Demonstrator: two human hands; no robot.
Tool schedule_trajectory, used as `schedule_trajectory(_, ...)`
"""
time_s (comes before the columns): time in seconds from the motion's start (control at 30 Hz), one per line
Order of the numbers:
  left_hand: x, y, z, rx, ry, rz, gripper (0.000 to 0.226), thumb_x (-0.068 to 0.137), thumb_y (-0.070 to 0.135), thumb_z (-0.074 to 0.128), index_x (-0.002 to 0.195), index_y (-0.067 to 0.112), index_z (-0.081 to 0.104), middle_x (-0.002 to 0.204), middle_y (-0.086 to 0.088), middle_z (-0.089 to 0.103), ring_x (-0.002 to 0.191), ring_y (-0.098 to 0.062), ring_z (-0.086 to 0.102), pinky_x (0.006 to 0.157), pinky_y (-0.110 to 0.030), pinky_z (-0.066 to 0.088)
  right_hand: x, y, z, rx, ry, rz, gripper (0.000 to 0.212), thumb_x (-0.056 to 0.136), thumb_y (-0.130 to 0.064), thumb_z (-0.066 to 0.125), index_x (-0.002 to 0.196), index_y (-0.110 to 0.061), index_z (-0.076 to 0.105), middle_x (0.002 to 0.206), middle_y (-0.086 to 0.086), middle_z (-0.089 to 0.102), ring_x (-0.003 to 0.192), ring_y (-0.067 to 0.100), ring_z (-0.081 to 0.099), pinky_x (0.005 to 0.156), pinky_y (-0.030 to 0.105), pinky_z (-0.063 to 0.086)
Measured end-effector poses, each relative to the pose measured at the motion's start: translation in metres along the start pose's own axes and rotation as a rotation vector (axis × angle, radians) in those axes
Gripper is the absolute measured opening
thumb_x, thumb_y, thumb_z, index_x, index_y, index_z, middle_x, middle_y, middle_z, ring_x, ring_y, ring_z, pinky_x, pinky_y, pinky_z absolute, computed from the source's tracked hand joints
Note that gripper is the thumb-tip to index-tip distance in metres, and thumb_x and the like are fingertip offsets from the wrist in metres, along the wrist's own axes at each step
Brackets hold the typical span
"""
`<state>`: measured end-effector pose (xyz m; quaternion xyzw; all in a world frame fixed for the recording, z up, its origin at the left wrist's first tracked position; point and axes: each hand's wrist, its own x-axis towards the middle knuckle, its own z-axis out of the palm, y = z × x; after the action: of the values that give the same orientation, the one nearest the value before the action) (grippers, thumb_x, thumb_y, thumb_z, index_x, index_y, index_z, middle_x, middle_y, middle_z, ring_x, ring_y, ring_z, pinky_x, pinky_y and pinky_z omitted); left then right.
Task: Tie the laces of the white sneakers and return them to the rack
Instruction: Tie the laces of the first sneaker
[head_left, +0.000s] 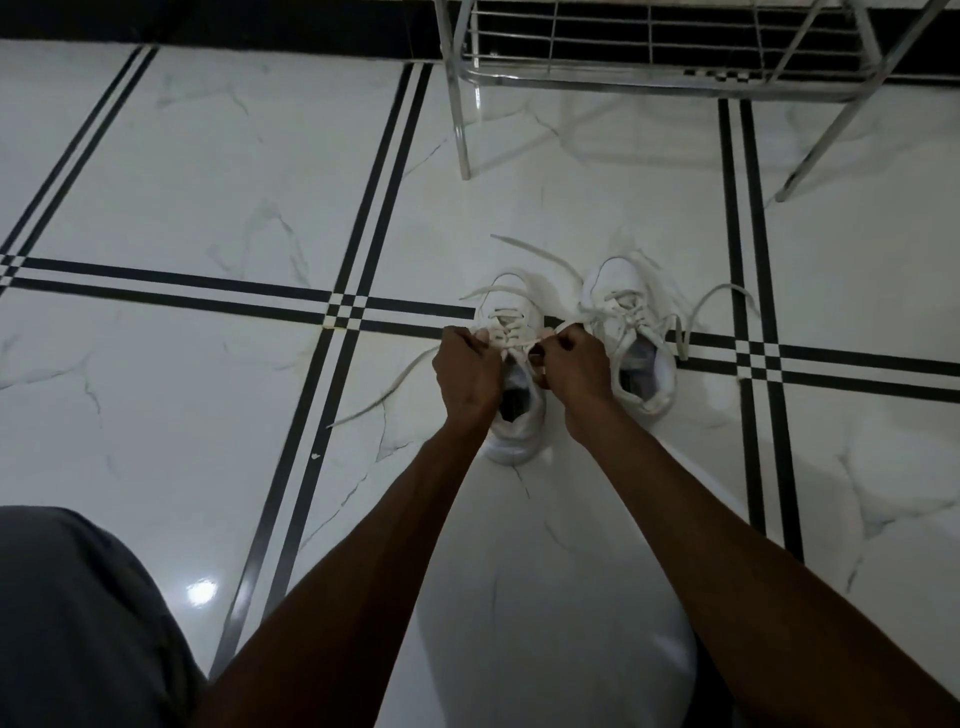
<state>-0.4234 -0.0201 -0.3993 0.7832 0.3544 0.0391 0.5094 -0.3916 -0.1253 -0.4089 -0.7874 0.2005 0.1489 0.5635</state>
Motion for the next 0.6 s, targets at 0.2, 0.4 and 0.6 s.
schedule_trajectory(0.2,-0.003,-0.006,0.01,-0.258,0.095,-0.162,0.002,0.102,0.01,0.054,0.103,0.011,0.052,0.101,-0.003,0.059,0.094,-0.018,0.056,0.084,-0.028,0.044,0.003,0.013,0.01,0.148,0.057,0.15,0.021,0.083,-0.031,0.056,0.067,-0.02,0.064,0.085,0.014,0.075,0.085,0.039,0.072,0.081,0.057,0.06)
schedule_trajectory(0.4,0.008,-0.01,0.015,-0.388,0.129,-0.332,0.024,0.103,0.018,0.056,0.115,0.0,0.066,0.111,-0.014,0.07,0.097,-0.022,0.065,0.098,-0.041,0.056,0.008,0.018,0.011,0.262,0.053,0.225,0.016,0.081,-0.028,0.06,0.067,-0.023,0.065,0.077,0.007,0.073,0.072,0.028,0.065,0.08,0.046,0.059)
schedule_trajectory(0.6,0.013,-0.014,0.004,-0.362,0.048,-0.305,0.028,0.102,0.023,0.061,0.114,-0.001,0.068,0.108,-0.014,0.072,0.096,-0.023,0.067,0.092,-0.037,0.057,-0.001,0.005,0.001,0.244,0.004,0.19,0.024,0.094,-0.015,0.058,0.07,-0.016,0.063,0.068,0.006,0.067,0.06,0.02,0.059,0.066,0.036,0.051)
